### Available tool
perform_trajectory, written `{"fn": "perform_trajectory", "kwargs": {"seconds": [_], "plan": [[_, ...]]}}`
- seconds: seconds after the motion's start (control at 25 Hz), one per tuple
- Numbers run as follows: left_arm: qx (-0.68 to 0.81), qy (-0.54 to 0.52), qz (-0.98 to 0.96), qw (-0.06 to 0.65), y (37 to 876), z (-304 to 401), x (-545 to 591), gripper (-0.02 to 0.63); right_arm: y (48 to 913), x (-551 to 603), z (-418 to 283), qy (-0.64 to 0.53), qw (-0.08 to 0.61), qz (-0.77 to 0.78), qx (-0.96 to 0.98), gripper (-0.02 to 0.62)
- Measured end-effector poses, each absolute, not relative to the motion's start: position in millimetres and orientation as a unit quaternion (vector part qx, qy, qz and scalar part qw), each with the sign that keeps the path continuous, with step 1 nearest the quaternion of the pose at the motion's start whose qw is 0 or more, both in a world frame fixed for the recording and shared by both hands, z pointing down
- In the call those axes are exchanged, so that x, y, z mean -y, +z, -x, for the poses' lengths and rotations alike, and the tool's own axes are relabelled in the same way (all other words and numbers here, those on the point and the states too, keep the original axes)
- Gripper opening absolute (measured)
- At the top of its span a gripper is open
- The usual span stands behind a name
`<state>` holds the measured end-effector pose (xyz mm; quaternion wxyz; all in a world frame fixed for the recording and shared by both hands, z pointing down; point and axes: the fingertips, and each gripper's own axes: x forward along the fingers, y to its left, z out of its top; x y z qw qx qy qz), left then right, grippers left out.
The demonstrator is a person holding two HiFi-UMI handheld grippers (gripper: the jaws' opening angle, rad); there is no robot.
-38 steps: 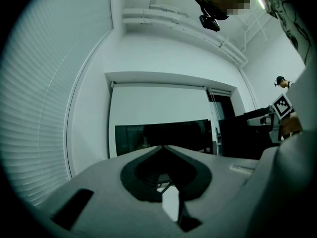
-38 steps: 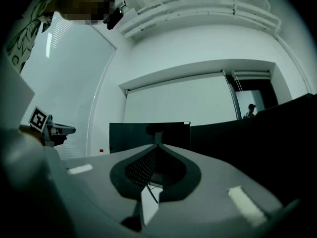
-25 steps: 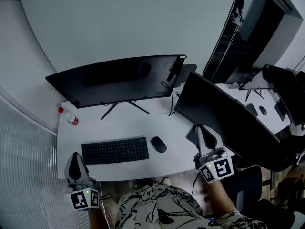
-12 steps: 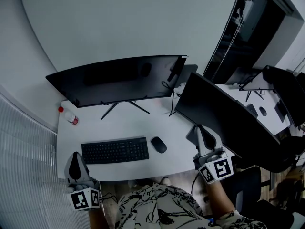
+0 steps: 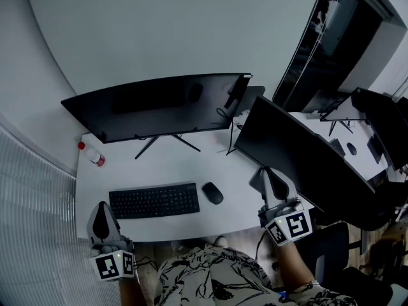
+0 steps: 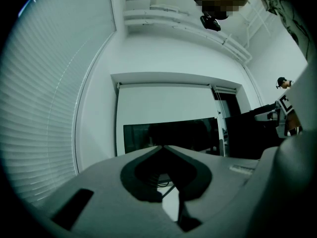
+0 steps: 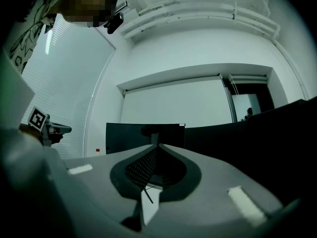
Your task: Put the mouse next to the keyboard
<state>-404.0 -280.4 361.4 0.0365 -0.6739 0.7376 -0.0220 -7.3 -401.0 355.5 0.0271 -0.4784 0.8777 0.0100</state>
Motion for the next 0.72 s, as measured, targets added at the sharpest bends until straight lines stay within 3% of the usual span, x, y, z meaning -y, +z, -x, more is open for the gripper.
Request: {"fn": "perform_trajectory", "kwargs": {"seconds": [0.72], "plan": [[-0.736,-0.017,0.676,0.034,361.0,404.3,278.7,-0.002,353.4,397.7,15.1,0.015,0.024,0.473,-0.881,0.005]]}}
